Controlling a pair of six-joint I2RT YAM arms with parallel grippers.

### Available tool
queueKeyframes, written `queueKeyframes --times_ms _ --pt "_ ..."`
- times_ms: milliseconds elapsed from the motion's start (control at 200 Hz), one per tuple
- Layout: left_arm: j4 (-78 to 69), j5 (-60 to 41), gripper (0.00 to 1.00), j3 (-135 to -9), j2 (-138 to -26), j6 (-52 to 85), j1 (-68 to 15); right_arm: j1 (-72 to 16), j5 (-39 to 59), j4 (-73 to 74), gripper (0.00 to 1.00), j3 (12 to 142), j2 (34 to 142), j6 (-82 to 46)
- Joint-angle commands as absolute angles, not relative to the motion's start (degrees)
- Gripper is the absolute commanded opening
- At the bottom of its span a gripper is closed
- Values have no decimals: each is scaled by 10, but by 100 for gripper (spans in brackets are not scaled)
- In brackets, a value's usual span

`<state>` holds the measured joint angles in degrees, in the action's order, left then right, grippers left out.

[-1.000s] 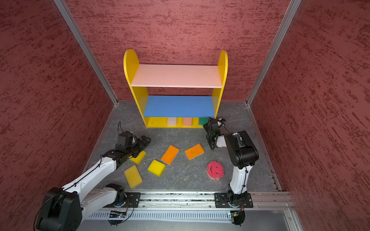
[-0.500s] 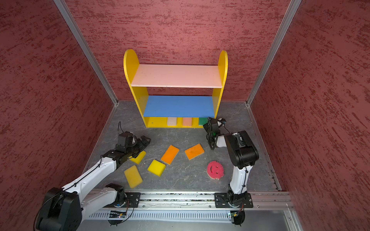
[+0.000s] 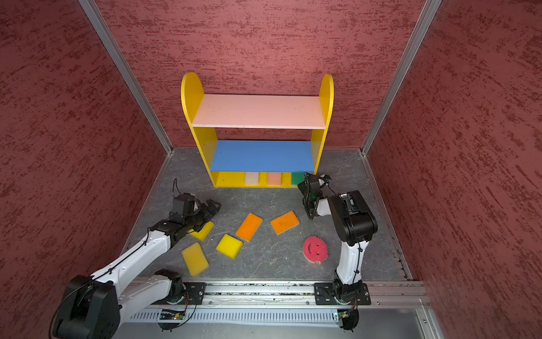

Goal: Place and organize the cleaning sponges onto the shelf

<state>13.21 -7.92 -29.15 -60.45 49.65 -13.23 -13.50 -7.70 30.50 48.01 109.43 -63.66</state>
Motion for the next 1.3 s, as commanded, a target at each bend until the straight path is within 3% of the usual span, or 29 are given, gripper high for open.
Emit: queueKeyframes --times_ms 0,511,1297 --pt "129 -83 98 -296 -608 499 -134 -129 -73 309 0 487 1097 -650" --pt "124 -78 97 -298 -615 506 -141 -130 -16 299 0 523 1105 -572" --pt "133 -70 97 -302 -615 504 -147 -129 -55 316 0 489 1100 -611"
